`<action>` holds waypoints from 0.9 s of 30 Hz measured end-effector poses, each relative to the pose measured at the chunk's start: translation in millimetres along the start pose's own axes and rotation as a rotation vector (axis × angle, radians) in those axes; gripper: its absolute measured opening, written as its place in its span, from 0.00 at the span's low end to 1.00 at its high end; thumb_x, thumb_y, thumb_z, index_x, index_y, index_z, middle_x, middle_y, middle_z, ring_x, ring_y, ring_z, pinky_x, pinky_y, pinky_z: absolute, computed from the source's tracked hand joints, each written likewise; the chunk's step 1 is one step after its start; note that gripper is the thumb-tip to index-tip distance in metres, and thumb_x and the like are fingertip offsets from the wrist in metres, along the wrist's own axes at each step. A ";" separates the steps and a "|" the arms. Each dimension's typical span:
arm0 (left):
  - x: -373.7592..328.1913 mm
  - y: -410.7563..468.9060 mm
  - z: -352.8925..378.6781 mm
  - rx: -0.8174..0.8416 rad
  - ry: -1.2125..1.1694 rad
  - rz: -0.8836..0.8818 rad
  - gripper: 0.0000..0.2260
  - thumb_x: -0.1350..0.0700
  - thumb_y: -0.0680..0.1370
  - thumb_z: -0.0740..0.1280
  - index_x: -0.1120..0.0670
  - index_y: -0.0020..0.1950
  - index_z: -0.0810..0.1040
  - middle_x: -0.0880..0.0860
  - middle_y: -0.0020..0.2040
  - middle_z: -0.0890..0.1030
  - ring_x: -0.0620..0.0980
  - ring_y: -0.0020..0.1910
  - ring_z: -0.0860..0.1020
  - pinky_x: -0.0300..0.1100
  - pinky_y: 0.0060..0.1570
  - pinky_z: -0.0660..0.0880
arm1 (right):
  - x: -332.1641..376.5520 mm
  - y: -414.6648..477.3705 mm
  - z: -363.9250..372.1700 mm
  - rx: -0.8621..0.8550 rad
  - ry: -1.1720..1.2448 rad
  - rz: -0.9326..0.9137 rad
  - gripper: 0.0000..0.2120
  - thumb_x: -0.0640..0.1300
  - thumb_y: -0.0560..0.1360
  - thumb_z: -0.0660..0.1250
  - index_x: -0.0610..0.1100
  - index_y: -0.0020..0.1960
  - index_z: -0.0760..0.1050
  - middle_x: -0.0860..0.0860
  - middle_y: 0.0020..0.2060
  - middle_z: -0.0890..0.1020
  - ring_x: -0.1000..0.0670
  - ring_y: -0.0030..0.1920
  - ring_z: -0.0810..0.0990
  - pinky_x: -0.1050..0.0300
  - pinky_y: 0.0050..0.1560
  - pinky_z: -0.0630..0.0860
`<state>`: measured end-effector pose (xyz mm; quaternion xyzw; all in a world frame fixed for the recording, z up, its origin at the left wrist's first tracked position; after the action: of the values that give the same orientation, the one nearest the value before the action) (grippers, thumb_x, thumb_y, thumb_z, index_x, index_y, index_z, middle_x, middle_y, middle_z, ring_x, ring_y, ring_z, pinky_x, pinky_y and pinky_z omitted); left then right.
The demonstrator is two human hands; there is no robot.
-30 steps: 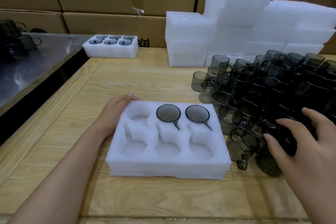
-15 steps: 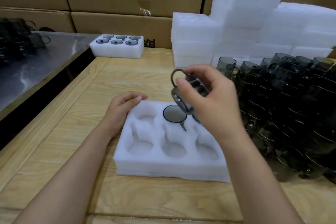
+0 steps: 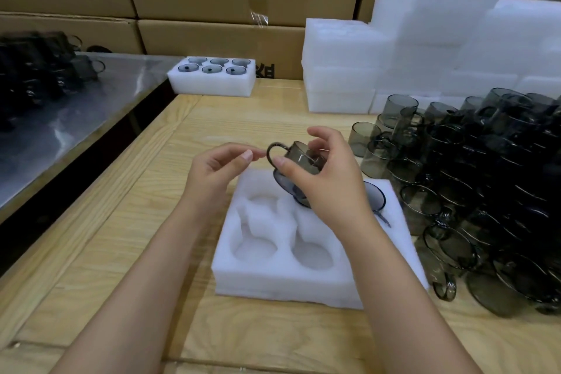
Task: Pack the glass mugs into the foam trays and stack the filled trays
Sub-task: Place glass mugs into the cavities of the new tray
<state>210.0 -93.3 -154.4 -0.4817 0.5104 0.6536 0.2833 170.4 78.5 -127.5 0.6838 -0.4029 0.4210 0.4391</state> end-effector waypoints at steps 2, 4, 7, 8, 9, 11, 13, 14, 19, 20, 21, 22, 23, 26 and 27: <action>-2.5 -1.4 5.7 0.032 -0.009 -0.002 0.07 0.59 0.73 0.67 0.58 0.49 0.81 0.47 0.44 0.85 0.44 0.50 0.81 0.35 0.51 0.75 | -1.3 -1.3 0.5 0.001 0.068 -0.006 0.25 0.51 0.65 0.77 0.56 0.57 0.69 0.55 0.54 0.74 0.60 0.55 0.74 0.68 0.51 0.69; -1.7 -4.7 15.9 0.126 -0.037 -0.018 0.09 0.60 0.73 0.67 0.57 0.53 0.79 0.45 0.45 0.85 0.42 0.50 0.81 0.34 0.51 0.75 | 2.5 -3.5 4.7 0.032 0.122 -0.056 0.21 0.49 0.66 0.77 0.57 0.54 0.72 0.54 0.54 0.75 0.59 0.56 0.75 0.66 0.53 0.70; -4.1 -8.9 26.2 0.255 -0.079 -0.042 0.10 0.61 0.74 0.64 0.56 0.55 0.77 0.44 0.47 0.83 0.44 0.52 0.80 0.36 0.53 0.74 | 8.1 -4.6 10.2 0.081 0.196 -0.115 0.17 0.45 0.68 0.75 0.58 0.52 0.73 0.49 0.54 0.77 0.55 0.56 0.76 0.61 0.57 0.73; -5.8 -9.8 28.3 0.290 -0.077 -0.036 0.11 0.60 0.74 0.62 0.55 0.54 0.78 0.45 0.47 0.83 0.45 0.51 0.80 0.37 0.53 0.74 | 8.4 -4.9 11.8 0.100 0.209 -0.120 0.17 0.45 0.68 0.75 0.57 0.52 0.74 0.49 0.54 0.78 0.54 0.56 0.77 0.59 0.57 0.73; -7.5 -10.9 31.1 0.329 -0.074 -0.031 0.10 0.60 0.74 0.63 0.53 0.52 0.80 0.47 0.46 0.83 0.47 0.50 0.80 0.38 0.52 0.74 | 8.5 -5.7 14.0 0.128 0.222 -0.122 0.16 0.45 0.68 0.74 0.57 0.52 0.74 0.49 0.54 0.78 0.53 0.55 0.78 0.57 0.57 0.74; -9.5 -11.8 34.5 0.355 -0.047 -0.020 0.07 0.56 0.72 0.68 0.53 0.48 0.82 0.55 0.48 0.83 0.53 0.50 0.81 0.44 0.52 0.76 | 7.9 -7.3 18.7 0.194 0.286 -0.111 0.13 0.44 0.69 0.72 0.56 0.51 0.77 0.51 0.50 0.80 0.52 0.52 0.80 0.53 0.54 0.78; -11.8 -10.5 33.8 0.324 -0.025 0.003 0.11 0.53 0.70 0.69 0.56 0.48 0.82 0.58 0.50 0.82 0.56 0.52 0.80 0.49 0.55 0.76 | 7.8 -8.2 20.7 0.225 0.342 -0.106 0.11 0.42 0.71 0.71 0.56 0.49 0.78 0.54 0.47 0.81 0.52 0.50 0.81 0.53 0.50 0.80; -13.0 -9.7 32.8 0.307 -0.016 0.020 0.09 0.53 0.69 0.70 0.53 0.47 0.83 0.55 0.49 0.83 0.54 0.52 0.80 0.49 0.55 0.76 | 8.6 -8.0 20.7 0.214 0.329 -0.118 0.10 0.43 0.71 0.70 0.56 0.49 0.78 0.54 0.49 0.81 0.52 0.52 0.81 0.52 0.51 0.80; -21.1 -6.6 22.2 0.160 -0.022 0.089 0.24 0.49 0.64 0.77 0.56 0.56 0.78 0.49 0.50 0.83 0.50 0.53 0.80 0.47 0.56 0.76 | 6.2 -5.7 15.8 0.055 0.117 -0.100 0.14 0.52 0.72 0.70 0.56 0.56 0.74 0.54 0.57 0.76 0.52 0.55 0.75 0.54 0.55 0.74; -22.5 -6.1 17.4 0.117 -0.029 0.103 0.29 0.46 0.62 0.79 0.55 0.59 0.77 0.49 0.52 0.82 0.50 0.55 0.80 0.49 0.57 0.75 | 1.6 -4.8 11.2 0.000 0.113 -0.041 0.17 0.55 0.70 0.71 0.56 0.57 0.74 0.56 0.55 0.77 0.54 0.48 0.75 0.59 0.49 0.74; -23.2 -5.5 13.2 0.082 -0.034 0.116 0.32 0.43 0.60 0.79 0.55 0.60 0.76 0.48 0.53 0.82 0.50 0.55 0.80 0.48 0.58 0.75 | -2.3 -4.3 6.7 -0.037 0.122 0.007 0.19 0.58 0.68 0.72 0.56 0.57 0.74 0.58 0.52 0.79 0.56 0.43 0.74 0.63 0.44 0.73; -23.2 -5.0 10.7 0.057 -0.033 0.123 0.33 0.43 0.59 0.80 0.54 0.60 0.75 0.47 0.53 0.82 0.49 0.55 0.80 0.48 0.58 0.75 | -5.6 -3.8 4.5 -0.043 0.146 0.037 0.20 0.59 0.67 0.72 0.56 0.56 0.73 0.59 0.48 0.80 0.57 0.39 0.74 0.66 0.40 0.72; -22.1 -5.0 10.3 0.044 -0.026 0.119 0.33 0.45 0.58 0.80 0.53 0.59 0.75 0.48 0.53 0.82 0.48 0.54 0.80 0.47 0.56 0.76 | -7.3 -3.6 5.0 -0.023 0.178 0.050 0.19 0.58 0.67 0.73 0.56 0.54 0.74 0.58 0.45 0.82 0.57 0.39 0.75 0.69 0.39 0.71; -18.2 -6.0 16.6 0.037 0.011 0.102 0.33 0.51 0.56 0.79 0.48 0.57 0.70 0.51 0.53 0.78 0.44 0.50 0.80 0.42 0.51 0.76 | -2.7 -3.0 12.1 0.069 0.237 -0.007 0.09 0.49 0.71 0.72 0.56 0.50 0.76 0.58 0.43 0.84 0.57 0.44 0.80 0.69 0.43 0.73; -18.2 -6.6 19.1 0.043 0.047 0.115 0.34 0.51 0.56 0.79 0.47 0.57 0.69 0.51 0.53 0.77 0.43 0.50 0.79 0.41 0.50 0.76 | -0.5 -2.7 13.5 0.094 0.265 -0.024 0.07 0.48 0.73 0.70 0.55 0.49 0.77 0.58 0.43 0.84 0.58 0.44 0.81 0.68 0.44 0.74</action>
<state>216.0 -71.1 -140.0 -0.4607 0.5576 0.6463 0.2431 175.7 66.7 -132.2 0.6467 -0.3133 0.5207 0.4610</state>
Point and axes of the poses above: each hand's wrist, its own y-axis towards the middle knuckle, its own z-axis out of the palm, x = y × z, the point moved 7 cm from there along y, towards the middle knuckle
